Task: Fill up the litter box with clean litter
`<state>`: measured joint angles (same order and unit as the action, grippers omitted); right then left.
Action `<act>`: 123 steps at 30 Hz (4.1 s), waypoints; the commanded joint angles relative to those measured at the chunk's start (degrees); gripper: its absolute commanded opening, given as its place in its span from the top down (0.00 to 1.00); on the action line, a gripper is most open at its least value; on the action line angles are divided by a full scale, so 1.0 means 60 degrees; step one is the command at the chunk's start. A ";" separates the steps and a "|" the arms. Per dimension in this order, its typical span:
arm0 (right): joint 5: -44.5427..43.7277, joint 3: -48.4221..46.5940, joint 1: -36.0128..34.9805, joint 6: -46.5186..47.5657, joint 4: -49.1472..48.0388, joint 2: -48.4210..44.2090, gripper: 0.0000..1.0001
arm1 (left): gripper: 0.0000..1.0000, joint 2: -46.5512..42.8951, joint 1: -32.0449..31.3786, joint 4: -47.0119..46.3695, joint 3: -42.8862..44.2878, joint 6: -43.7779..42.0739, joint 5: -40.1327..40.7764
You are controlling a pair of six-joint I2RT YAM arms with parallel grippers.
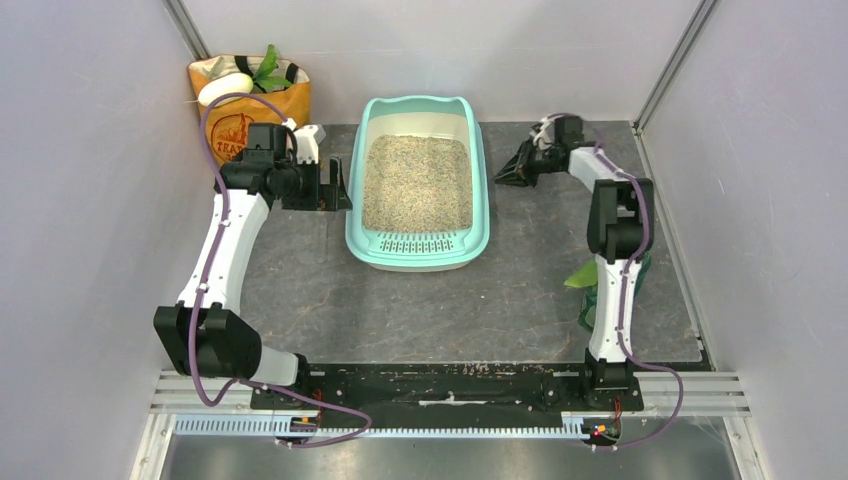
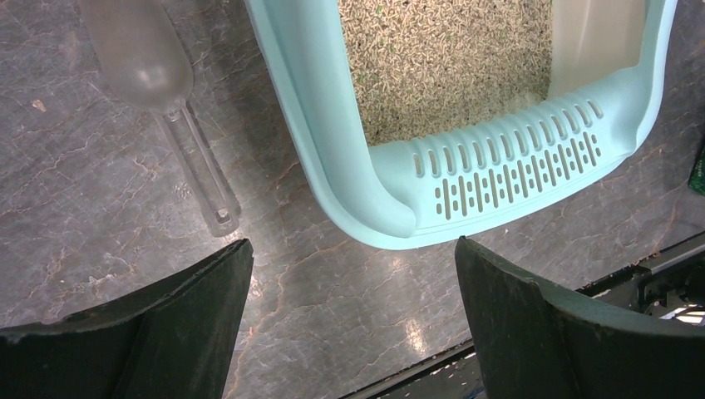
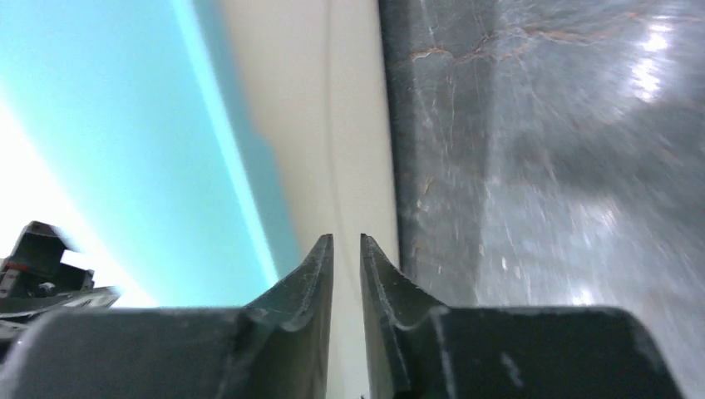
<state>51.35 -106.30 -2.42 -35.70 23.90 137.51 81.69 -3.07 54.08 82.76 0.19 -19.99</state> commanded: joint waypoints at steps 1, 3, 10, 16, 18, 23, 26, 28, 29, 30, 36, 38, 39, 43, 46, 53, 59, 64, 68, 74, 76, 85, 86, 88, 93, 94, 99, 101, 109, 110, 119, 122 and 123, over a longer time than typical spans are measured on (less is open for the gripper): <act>-0.0151 -0.0241 0.1128 0.1459 0.1426 -0.2100 0.65 | 0.03 -0.0138 -0.0009 -0.0530 0.0138 -0.0168 -0.0006; -0.0112 -0.0338 0.1447 0.2019 0.2131 -0.2637 0.54 | 0.03 -0.0138 -0.0049 -0.0693 0.0137 -0.0174 0.0032; -0.1445 -0.0676 0.2205 0.4171 0.4957 -0.5145 0.25 | 0.03 -0.0104 -0.0769 -0.1173 0.0568 -0.0704 0.0501; -0.5512 0.0267 0.2297 0.5246 0.6795 -0.8092 0.18 | 0.03 -0.0005 -0.1507 -0.1467 0.0755 -0.0754 0.0758; -0.6227 0.0723 0.2300 0.6352 0.7718 -0.8832 0.14 | 0.03 -0.0093 -0.1657 -0.1587 0.0593 -0.0697 0.0917; -0.7845 0.1930 0.2334 0.8192 0.9792 -1.0438 0.07 | 0.03 -0.0513 -0.2007 -0.2060 -0.0213 -0.0801 0.1963; -0.8371 0.2164 0.2334 0.8367 1.0534 -1.0818 0.05 | 0.03 -0.0579 -0.2027 -0.2188 -0.0476 -0.0850 0.2152; -0.8783 0.2188 0.2332 0.8267 1.0872 -1.0801 0.04 | 0.03 -0.0513 -0.2037 -0.2188 -0.0478 -0.0827 0.2310; -0.8910 0.2264 0.2332 0.8259 1.0981 -1.0796 0.04 | 0.03 -0.0505 -0.2037 -0.2188 -0.0464 -0.0823 0.2372; -0.9037 0.2357 0.2335 0.8228 1.1020 -1.0790 0.03 | 0.03 -0.0483 -0.2037 -0.2188 -0.0449 -0.0838 0.2418; -0.9056 0.3170 0.2336 0.7794 1.0832 -1.0530 0.03 | 0.03 -0.0570 -0.2037 -0.2205 -0.0543 -0.0901 0.2543; -0.9131 0.3286 0.2336 0.7649 1.0542 -1.0363 0.05 | 0.03 -0.0656 -0.2036 -0.2255 -0.0681 -0.0917 0.2606; -0.9155 0.3313 0.2343 0.7545 1.0438 -1.0281 0.07 | 0.03 -0.0701 -0.2037 -0.2274 -0.0757 -0.0924 0.2633; -0.9608 0.3561 0.2346 0.7184 0.9584 -1.0099 0.20 | 0.03 -0.0904 -0.2046 -0.2292 -0.1023 -0.0995 0.2606; -0.9436 0.3572 0.2412 0.6992 0.9765 -0.9791 0.23 | 0.03 -0.1064 -0.2052 -0.2293 -0.1133 -0.1068 0.2642; -0.9017 0.4235 0.2552 0.7131 0.9667 -1.0339 0.36 | 0.03 -0.1021 -0.2045 -0.2292 -0.0969 -0.1106 0.2658; -0.8802 0.4257 0.2580 0.7181 0.9641 -1.0122 0.60 | 0.03 -0.0772 -0.2052 -0.2358 -0.0776 -0.0956 0.2606; -0.7978 0.3728 0.2616 0.7145 0.9403 -0.9856 0.88 | 0.03 -0.0754 -0.2052 -0.2284 -0.0712 -0.0819 0.2503; -0.6513 0.2599 0.2618 0.7878 0.9438 -0.9300 1.00 | 0.03 -0.0738 -0.2052 -0.2248 -0.0648 -0.0827 0.2154; -0.2978 0.0007 0.2560 1.1249 1.0900 -0.8645 1.00 | 0.03 -0.0570 -0.2052 -0.2016 -0.0278 -0.0758 0.1591; -0.2454 -0.0645 0.2528 1.2428 1.1688 -0.8381 1.00 | 0.03 -0.0621 -0.2052 -0.2080 -0.0258 -0.0753 0.1316; -0.2303 0.1201 0.2292 1.8628 1.2601 -0.9268 1.00 | 0.03 -0.1149 -0.2066 -0.3102 -0.0626 -0.1877 -0.2367; -0.2318 0.1763 0.2290 1.9393 1.2596 -0.9410 1.00 | 0.03 -0.1286 -0.2087 -0.3464 -0.0854 -0.2018 -0.3060; -0.2368 0.2683 0.2291 2.0221 1.2325 -0.9625 1.00 | 0.03 -0.1544 -0.2311 -0.4003 -0.1227 -0.2582 -0.4021; -0.2582 0.3643 0.2303 2.0888 1.2207 -0.9678 1.00 | 0.03 -0.1285 -0.3920 -0.4083 -0.1183 -0.5213 -0.4406; -0.2558 0.3688 0.2297 2.0879 1.2164 -0.9714 1.00 | 0.03 -0.1225 -0.4099 -0.4396 -0.1279 -0.5648 -0.4665; -0.2004 0.3808 0.2295 2.0746 1.1980 -0.9961 1.00 | 0.10 -0.0062 -0.5151 -0.7102 -0.1516 -0.6114 -0.5453; -0.1945 0.3932 0.2299 2.0757 1.1940 -1.0047 1.00 | 0.12 0.0670 -0.5413 -0.8385 -0.1397 -0.5988 -0.6147; -0.1785 0.4796 0.2292 2.0908 1.0925 -1.0775 1.00 | 0.16 0.3379 -0.6788 -0.9947 0.0225 -0.6694 -0.6139; -0.1770 0.4797 0.2292 2.0894 1.0904 -1.0750 1.00 | 0.16 0.3563 -0.6877 -1.0005 0.0429 -0.6579 -0.6083; -0.1707 0.4825 0.2283 2.0819 1.0753 -1.0665 1.00 | 0.20 0.4398 -0.7423 -1.0289 0.0966 -0.5280 -0.5848; -0.1745 0.4881 0.2284 2.0815 1.0637 -1.0755 1.00 | 0.21 0.4485 -0.7540 -1.0218 0.0855 -0.5252 -0.5919; -0.1749 0.4911 0.2291 2.0844 1.0570 -1.0780 1.00 | 0.22 0.4521 -0.7559 -1.0173 0.0876 -0.5214 -0.5958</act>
<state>37.17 -77.25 11.62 87.94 88.73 74.24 107.39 -47.57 -4.56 86.59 -33.67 -54.33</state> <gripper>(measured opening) 0.008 0.795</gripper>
